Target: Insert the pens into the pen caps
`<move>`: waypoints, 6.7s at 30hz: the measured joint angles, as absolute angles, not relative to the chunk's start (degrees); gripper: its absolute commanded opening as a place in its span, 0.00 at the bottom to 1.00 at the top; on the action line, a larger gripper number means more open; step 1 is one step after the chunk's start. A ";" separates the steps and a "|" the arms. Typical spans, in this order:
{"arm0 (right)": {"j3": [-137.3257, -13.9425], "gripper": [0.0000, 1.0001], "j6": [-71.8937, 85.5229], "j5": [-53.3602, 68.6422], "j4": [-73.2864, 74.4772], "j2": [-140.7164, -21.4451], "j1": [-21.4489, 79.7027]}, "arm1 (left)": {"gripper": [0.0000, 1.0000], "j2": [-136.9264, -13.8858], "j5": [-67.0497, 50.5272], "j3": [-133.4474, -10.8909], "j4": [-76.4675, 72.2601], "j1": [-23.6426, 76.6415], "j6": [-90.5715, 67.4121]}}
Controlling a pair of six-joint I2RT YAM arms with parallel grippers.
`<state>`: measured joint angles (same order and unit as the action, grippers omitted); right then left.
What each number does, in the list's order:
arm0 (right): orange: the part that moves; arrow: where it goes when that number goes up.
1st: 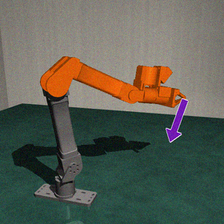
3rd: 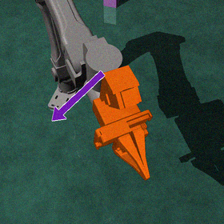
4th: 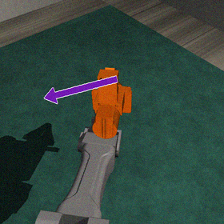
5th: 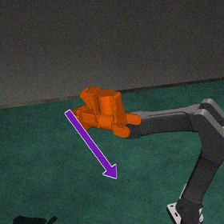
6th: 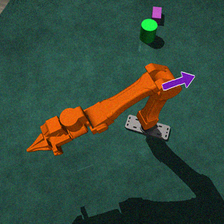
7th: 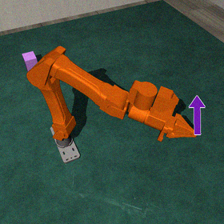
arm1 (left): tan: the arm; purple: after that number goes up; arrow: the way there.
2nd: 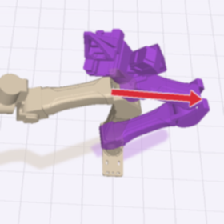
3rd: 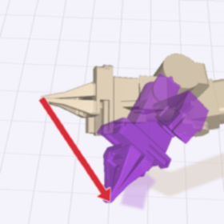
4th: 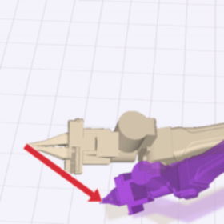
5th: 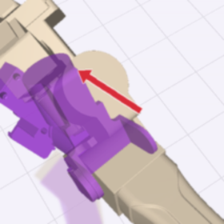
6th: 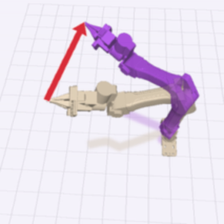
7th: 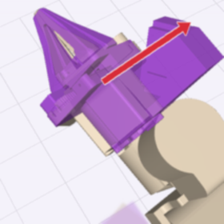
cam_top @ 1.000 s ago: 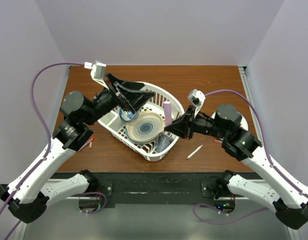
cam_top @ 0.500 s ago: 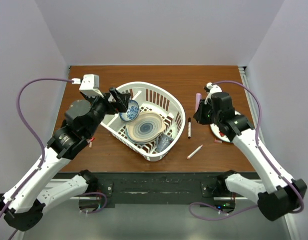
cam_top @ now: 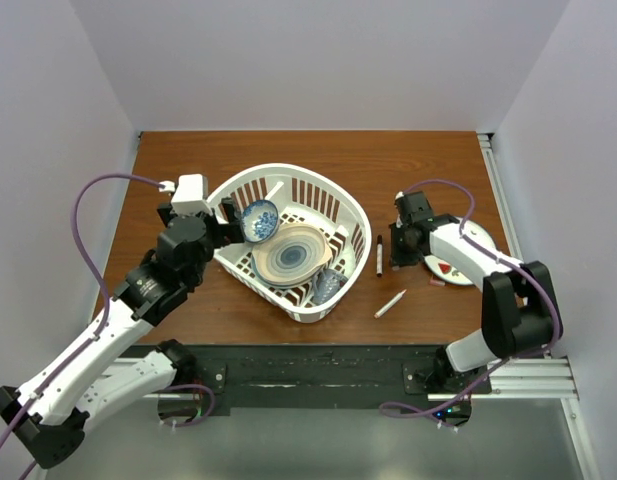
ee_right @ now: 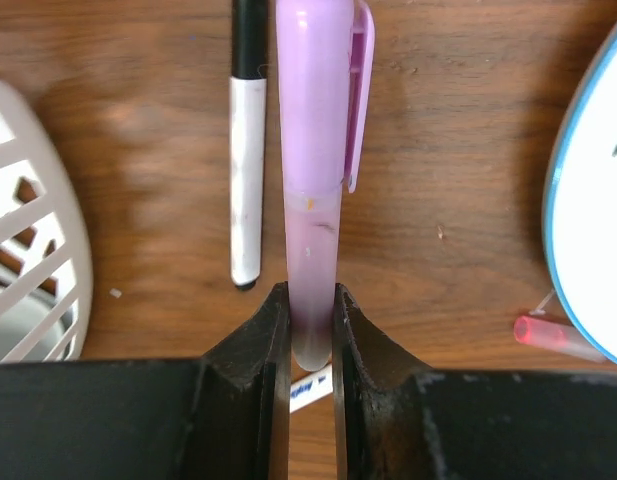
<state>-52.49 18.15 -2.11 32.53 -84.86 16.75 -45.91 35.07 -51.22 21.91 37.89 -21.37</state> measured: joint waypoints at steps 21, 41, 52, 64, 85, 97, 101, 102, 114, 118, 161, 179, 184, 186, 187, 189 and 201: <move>-53.65 0.35 23.44 -5.21 32.14 -91.83 16.73 | 1.00 -44.12 36.86 -48.84 20.67 37.89 -18.76; -53.82 0.44 44.58 -3.68 42.50 -77.03 16.69 | 1.00 -43.22 36.42 -47.86 20.38 37.89 -18.17; -46.85 0.47 63.31 -2.55 48.03 -70.06 16.71 | 1.00 -42.57 35.79 -47.03 20.18 37.89 -18.17; -41.82 0.41 69.12 -1.98 46.11 -76.12 16.71 | 1.00 -41.28 36.10 -47.00 20.18 37.89 -18.22; -40.97 0.18 70.43 -6.04 44.38 -80.97 16.93 | 0.98 -40.38 36.27 -46.94 20.16 37.89 -18.20; -39.27 0.00 62.15 -10.04 40.12 -75.66 17.17 | 0.90 -40.91 30.22 -47.75 20.25 37.89 -18.44; -39.38 0.00 53.49 -10.81 36.69 -66.87 17.19 | 0.86 -44.29 22.74 -53.47 22.70 37.89 -19.51; -39.53 0.00 50.87 -10.33 35.68 -64.25 17.19 | 0.84 -45.23 20.36 -55.37 23.00 37.89 -20.23; -51.66 0.00 37.87 12.16 23.79 -54.19 17.37 | 0.77 -59.16 -15.73 -61.12 14.50 37.89 -27.00; -55.11 0.00 38.17 17.45 20.97 -52.84 17.98 | 0.75 -63.37 -24.23 -59.66 11.42 37.89 -27.46; -48.01 0.39 53.34 24.40 -1.93 -41.10 25.02 | 0.00 -74.46 -38.04 -57.28 -26.48 45.80 -46.85; -43.24 0.31 59.18 26.52 -17.47 -43.64 26.65 | 0.00 -74.43 -37.43 -55.40 -33.26 45.78 -51.42; -42.70 0.15 59.61 26.59 -20.29 -44.69 27.59 | 0.00 -74.56 -37.32 -54.92 -34.09 45.76 -52.84; -42.30 0.06 59.55 26.57 -21.32 -45.04 27.79 | 0.00 -74.59 -37.26 -54.74 -34.54 45.65 -53.45; -42.00 0.00 59.48 26.52 -22.02 -45.12 27.86 | 0.00 -74.63 -37.30 -54.74 -34.65 45.52 -53.95; -41.56 0.00 59.31 26.46 -23.22 -45.30 27.88 | 0.07 -74.70 -37.34 -54.72 -34.76 45.43 -54.74; -41.50 0.00 57.10 22.76 -19.31 -43.59 28.84 | 1.00 -66.81 -29.98 -52.29 -24.97 45.78 -50.39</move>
<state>-41.50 57.10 22.76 -19.31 -43.59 28.84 -66.81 -29.98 -52.29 -24.97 45.78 -50.39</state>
